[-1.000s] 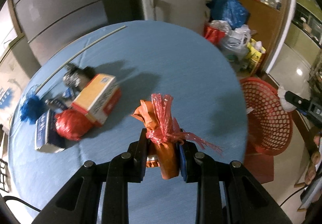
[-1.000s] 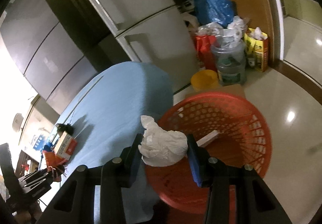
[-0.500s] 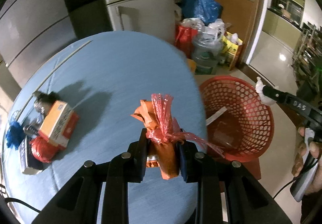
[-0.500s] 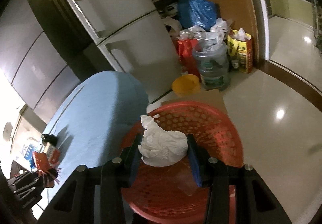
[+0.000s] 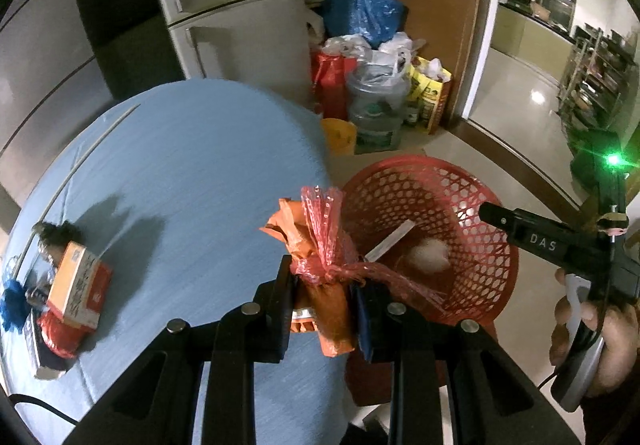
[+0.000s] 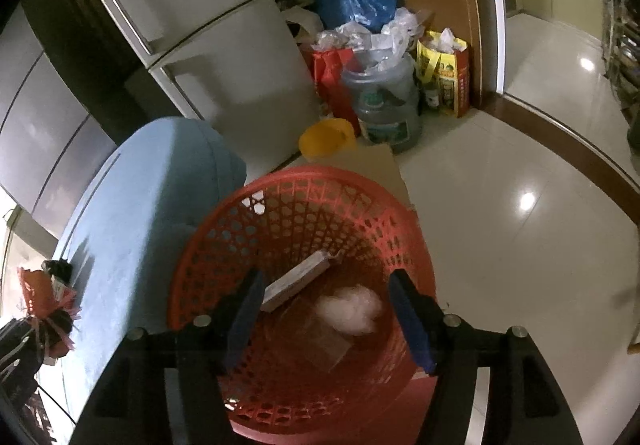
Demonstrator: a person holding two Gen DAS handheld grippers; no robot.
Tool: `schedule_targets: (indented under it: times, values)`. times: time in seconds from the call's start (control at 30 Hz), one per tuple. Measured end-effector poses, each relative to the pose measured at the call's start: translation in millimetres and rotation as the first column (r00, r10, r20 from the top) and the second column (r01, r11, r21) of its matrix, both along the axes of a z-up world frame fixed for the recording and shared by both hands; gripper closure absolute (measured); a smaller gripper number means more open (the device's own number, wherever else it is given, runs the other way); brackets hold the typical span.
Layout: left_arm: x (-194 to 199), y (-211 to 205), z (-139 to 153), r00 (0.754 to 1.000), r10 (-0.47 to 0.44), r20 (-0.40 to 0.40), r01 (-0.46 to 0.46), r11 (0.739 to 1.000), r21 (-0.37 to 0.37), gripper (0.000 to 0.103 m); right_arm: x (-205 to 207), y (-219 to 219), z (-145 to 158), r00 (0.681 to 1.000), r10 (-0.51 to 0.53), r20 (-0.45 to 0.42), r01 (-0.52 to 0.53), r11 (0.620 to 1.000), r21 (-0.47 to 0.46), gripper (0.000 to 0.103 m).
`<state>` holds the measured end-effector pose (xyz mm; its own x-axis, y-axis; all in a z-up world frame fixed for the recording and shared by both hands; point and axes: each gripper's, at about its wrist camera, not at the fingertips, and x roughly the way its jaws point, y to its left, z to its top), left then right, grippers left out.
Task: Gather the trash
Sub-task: 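Carry both bags to the red basket and release the white bag from the right tool, then open the left tool to drop the orange bag into the red basket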
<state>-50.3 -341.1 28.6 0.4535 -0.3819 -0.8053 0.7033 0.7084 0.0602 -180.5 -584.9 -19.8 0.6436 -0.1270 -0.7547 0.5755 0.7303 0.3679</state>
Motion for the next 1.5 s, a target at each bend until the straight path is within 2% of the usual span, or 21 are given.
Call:
schedule_targets:
  times: [0.2, 0.33, 0.37, 0.4, 0.47, 0.57, 0.7, 1.03, 1.27, 1.5]
  values:
    - [-8, -29, -1, 0.998, -0.059, -0.013, 0.059, 0.998, -0.009, 0.076, -7, -10, 10, 0.999, -0.042, 0.031, 0.042, 0.999, -0.007, 0.035]
    - [-11, -54, -5, 0.99, -0.126, -0.056, 0.125, 0.992, -0.017, 0.073, -18, -15, 10, 0.998, -0.06, 0.033, 0.06, 0.998, -0.002, 0.035]
    - [-11, -61, -6, 0.988, -0.14, -0.068, 0.139, 0.99, -0.02, 0.067, -19, -15, 10, 0.997, -0.063, 0.033, 0.063, 0.998, 0.002, 0.035]
    - [-10, -67, -7, 0.986, -0.147, -0.078, 0.146, 0.989, -0.016, 0.048, -22, -16, 10, 0.997, -0.068, 0.031, 0.068, 0.998, 0.005, 0.035]
    - [-9, -76, -10, 0.987, -0.142, -0.08, 0.143, 0.99, 0.0, 0.026, -26, -17, 9, 0.997, -0.074, 0.029, 0.074, 0.997, 0.009, 0.035]
    - [-7, -81, -10, 0.987, -0.144, -0.073, 0.144, 0.99, 0.003, 0.025, -31, -17, 10, 0.997, -0.075, 0.026, 0.075, 0.997, 0.008, 0.035]
    - [1, -68, -9, 0.992, -0.1, -0.075, 0.1, 0.995, -0.006, 0.025, -35, -17, 9, 0.997, -0.078, 0.027, 0.078, 0.997, 0.01, 0.035]
    - [26, 11, -9, 0.993, 0.08, -0.087, -0.083, 0.996, -0.034, 0.025, -19, 5, 16, 0.999, -0.018, 0.039, 0.018, 1.0, 0.006, 0.035]
    - [34, 67, -13, 0.975, 0.2, -0.1, -0.207, 0.976, -0.065, 0.025, 4, 40, 30, 0.998, 0.048, 0.047, -0.047, 0.999, -0.016, 0.033]
    - [34, 124, -19, 0.948, 0.302, -0.097, -0.31, 0.947, -0.081, 0.025, 38, 102, 42, 0.979, 0.202, 0.037, -0.201, 0.979, -0.047, 0.032]
